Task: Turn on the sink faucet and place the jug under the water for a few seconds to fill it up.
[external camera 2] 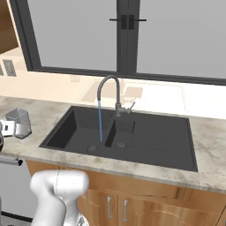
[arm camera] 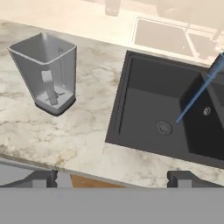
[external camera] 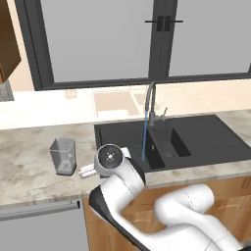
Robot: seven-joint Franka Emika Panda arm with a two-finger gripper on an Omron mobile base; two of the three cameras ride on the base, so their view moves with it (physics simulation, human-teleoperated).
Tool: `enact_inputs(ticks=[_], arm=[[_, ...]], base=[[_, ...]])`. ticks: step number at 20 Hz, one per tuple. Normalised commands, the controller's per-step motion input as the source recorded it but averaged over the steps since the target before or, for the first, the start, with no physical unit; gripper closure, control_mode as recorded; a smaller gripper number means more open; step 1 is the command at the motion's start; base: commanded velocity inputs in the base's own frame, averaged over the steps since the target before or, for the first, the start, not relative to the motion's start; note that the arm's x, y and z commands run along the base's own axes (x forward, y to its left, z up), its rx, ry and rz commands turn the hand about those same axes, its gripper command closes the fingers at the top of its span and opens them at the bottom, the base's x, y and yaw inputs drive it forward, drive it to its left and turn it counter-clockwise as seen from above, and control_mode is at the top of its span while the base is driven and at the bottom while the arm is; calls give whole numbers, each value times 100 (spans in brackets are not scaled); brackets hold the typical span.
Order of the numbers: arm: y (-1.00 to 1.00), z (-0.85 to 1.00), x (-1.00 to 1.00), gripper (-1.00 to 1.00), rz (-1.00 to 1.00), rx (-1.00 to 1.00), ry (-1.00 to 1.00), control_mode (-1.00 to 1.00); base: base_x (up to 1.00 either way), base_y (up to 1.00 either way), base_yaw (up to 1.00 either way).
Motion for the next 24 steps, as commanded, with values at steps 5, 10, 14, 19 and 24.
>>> enact_inputs(ticks=[5,10,14,19,24], arm=[[27,-5,1,-100,10,0,5,-100],[30,-3,0,-100,9,0,3,-100],[29,-3,1,-100,9,0,0,-100],[31,0,28,-100,4,0,0,-100],[13,0,48,-100,0,0,0,-100]], base=[[0,0,0],[0,0,0],[0,0,0],[0,0,0],[0,0,0]])
